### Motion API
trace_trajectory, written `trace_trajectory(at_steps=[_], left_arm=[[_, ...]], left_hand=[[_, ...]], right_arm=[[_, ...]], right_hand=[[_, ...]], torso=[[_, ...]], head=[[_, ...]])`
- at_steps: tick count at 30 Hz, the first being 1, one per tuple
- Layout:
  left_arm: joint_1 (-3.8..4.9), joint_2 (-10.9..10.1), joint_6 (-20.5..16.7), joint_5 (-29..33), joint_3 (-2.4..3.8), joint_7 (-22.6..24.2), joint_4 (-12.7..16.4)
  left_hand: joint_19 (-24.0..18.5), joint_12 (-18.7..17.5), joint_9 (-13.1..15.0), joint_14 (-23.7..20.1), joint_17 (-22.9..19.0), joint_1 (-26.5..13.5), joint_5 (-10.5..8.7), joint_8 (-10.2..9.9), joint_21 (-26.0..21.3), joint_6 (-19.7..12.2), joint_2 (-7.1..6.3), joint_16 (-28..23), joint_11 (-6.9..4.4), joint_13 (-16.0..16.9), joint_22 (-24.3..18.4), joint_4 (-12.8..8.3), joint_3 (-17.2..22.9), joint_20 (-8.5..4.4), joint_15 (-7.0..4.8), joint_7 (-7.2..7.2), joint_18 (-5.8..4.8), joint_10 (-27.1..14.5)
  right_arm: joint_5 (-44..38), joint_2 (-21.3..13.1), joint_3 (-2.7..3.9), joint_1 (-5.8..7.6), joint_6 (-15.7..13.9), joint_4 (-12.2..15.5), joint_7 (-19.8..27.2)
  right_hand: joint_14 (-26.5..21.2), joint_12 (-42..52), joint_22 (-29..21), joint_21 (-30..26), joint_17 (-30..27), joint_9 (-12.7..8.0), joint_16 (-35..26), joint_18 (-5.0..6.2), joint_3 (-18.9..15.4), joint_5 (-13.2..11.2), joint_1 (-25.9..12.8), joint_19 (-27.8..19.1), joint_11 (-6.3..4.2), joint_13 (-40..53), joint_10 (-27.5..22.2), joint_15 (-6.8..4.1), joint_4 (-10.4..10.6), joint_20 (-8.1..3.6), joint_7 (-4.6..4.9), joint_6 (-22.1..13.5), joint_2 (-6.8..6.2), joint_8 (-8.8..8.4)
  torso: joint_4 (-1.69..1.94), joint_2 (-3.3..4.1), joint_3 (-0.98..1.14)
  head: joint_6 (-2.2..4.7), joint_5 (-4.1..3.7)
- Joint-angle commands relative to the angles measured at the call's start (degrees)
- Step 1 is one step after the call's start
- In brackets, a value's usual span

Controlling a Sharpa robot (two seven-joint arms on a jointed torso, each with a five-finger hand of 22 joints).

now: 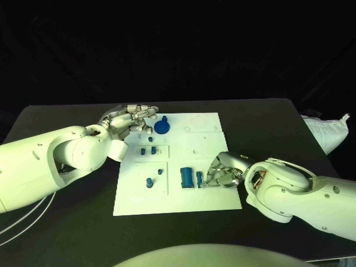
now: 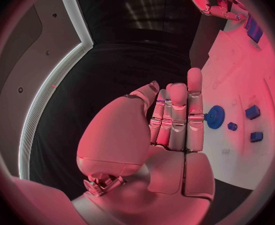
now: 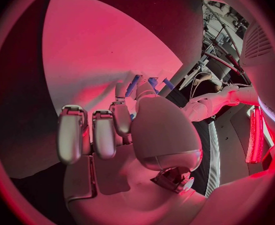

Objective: Assemble the parts on the task board

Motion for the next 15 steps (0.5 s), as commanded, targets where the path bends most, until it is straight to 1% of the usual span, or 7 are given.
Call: trace_trajectory(at_steps=[1, 4, 8, 10, 11, 13, 15], left_arm=[[-0.02, 0.18, 1.00, -0.14, 0.03, 0.40, -0.08], [-0.02, 0.45, 1.05, 0.22, 0.03, 0.58, -0.41], [-0.07, 0.83, 1.26, 0.75, 0.02, 0.85, -1.02], [-0.22, 1.04, 1.37, 1.14, 0.01, 1.13, -1.46], [-0.36, 1.11, 1.37, 1.31, 0.01, 1.31, -1.70], [-0.75, 1.21, 1.13, 1.58, 0.00, 1.83, -2.28], [-1.06, 1.32, 0.75, 1.85, 0.00, 2.40, -2.97]], left_hand=[[0.00, 0.38, -0.11, -0.48, -0.18, 0.48, -0.13, 0.20, -0.29, -0.45, -0.07, -0.22, 0.06, -0.11, -0.08, -0.09, -0.11, 0.08, 0.11, -0.15, 1.09, -0.52], [0.00, 0.38, -0.11, -0.48, -0.18, 0.48, -0.13, 0.20, -0.29, -0.45, -0.07, -0.22, 0.06, -0.11, -0.08, -0.09, -0.11, 0.08, 0.11, -0.15, 1.09, -0.52], [-0.02, 0.40, -0.13, -0.66, -0.52, 0.33, -0.16, 0.25, -0.33, -0.50, -0.16, -0.44, 0.09, -0.14, -0.10, -0.02, -0.24, 0.10, 0.14, -0.13, 1.08, -0.55], [-0.06, 0.41, -0.13, -1.09, -1.35, 0.24, -0.16, 0.30, -0.38, -0.51, -0.19, -1.01, 0.10, -0.17, -0.14, 0.04, -0.30, 0.11, 0.16, -0.12, 1.07, -0.57], [-0.25, 0.29, -0.15, -2.10, -3.05, 0.19, -0.14, 0.39, -0.59, -0.54, -0.18, -2.32, 0.12, -0.29, -0.26, 0.09, -0.34, 0.14, 0.19, -0.15, 1.08, -0.74], [-0.82, -0.20, -0.19, -3.72, -5.48, 0.17, -0.12, 0.67, -1.26, -0.65, -0.14, -4.57, 0.16, -0.72, -0.69, 0.17, -0.37, 0.20, 0.24, -0.22, 1.10, -1.13], [-1.57, -1.08, -0.23, -4.52, -6.27, 0.21, -0.09, 1.07, -2.26, -0.65, -0.08, -6.10, 0.15, -1.44, -1.39, 0.23, -0.33, 0.27, 0.28, -0.35, 1.13, -1.24]], right_arm=[[7.23, -0.77, 0.07, 1.41, 0.56, 0.27, 2.57], [14.07, -1.53, 0.08, 3.40, 0.37, -0.04, 6.72], [23.48, -1.55, 0.08, 5.75, 0.02, -1.99, 13.91], [28.84, -1.27, 0.07, 6.87, -0.61, -3.66, 18.12], [31.71, -1.04, 0.07, 7.40, -1.06, -4.66, 20.27], [38.57, -0.32, 0.06, 8.40, -2.07, -7.17, 24.89], [44.96, 0.50, 0.06, 9.07, -2.79, -9.76, 28.94]], right_hand=[[4.46, -1.00, -0.38, -0.38, 6.62, 0.04, -0.39, -0.78, -0.72, 0.21, -0.62, -0.27, -0.03, -0.20, -0.37, 0.02, -0.01, 0.14, 0.02, -0.55, -1.06, 0.14], [4.26, -3.12, -1.50, -1.02, 5.83, -0.03, -1.11, -0.56, -0.99, 0.69, -0.25, -0.86, 0.19, -1.48, -1.42, 0.19, -0.22, 0.25, 0.27, -1.23, -0.85, -0.23], [2.55, -16.19, -7.36, -4.65, 0.05, -0.63, -6.71, 0.60, -0.78, 2.95, 2.22, -3.95, 1.24, -9.73, -7.90, 1.00, -1.54, 0.77, 1.53, -4.26, 0.40, -2.05], [0.93, -24.31, -13.47, -8.77, -5.10, -1.04, -12.11, 1.77, -0.65, 3.13, 3.58, -7.06, 1.86, -15.29, -11.86, 1.59, -2.29, 1.27, 2.36, -5.86, 0.96, -3.11], [0.34, -28.02, -16.37, -11.05, -7.41, -1.25, -14.80, 2.27, -0.74, 3.03, 4.22, -8.40, 2.14, -18.20, -13.39, 1.97, -2.69, 1.61, 2.81, -6.39, 1.17, -3.58], [-1.19, -33.81, -23.01, -15.87, -12.58, -1.59, -20.62, 3.47, -0.35, 3.03, 5.64, -11.45, 2.55, -22.59, -16.18, 2.10, -3.46, 1.86, 3.10, -7.32, 1.78, -4.29], [-5.52, -37.35, -35.74, -25.80, -23.57, -2.03, -33.61, 5.55, 0.34, 2.52, 7.39, -17.87, 3.28, -25.63, -18.67, 2.74, -4.28, 2.38, 3.86, -8.60, 2.42, -5.20]], torso=[[0.04, -0.07, -0.05], [-0.02, -0.24, -0.06], [0.02, -0.69, -0.26], [0.05, -1.12, -0.45], [0.08, -1.31, -0.53], [0.06, -1.87, -0.69], [-0.01, -2.29, -0.82]], head=[[0.34, -0.25], [0.63, -0.22], [1.22, -0.64], [1.52, -0.66], [1.71, -0.70], [2.14, -0.67], [2.43, -0.58]])
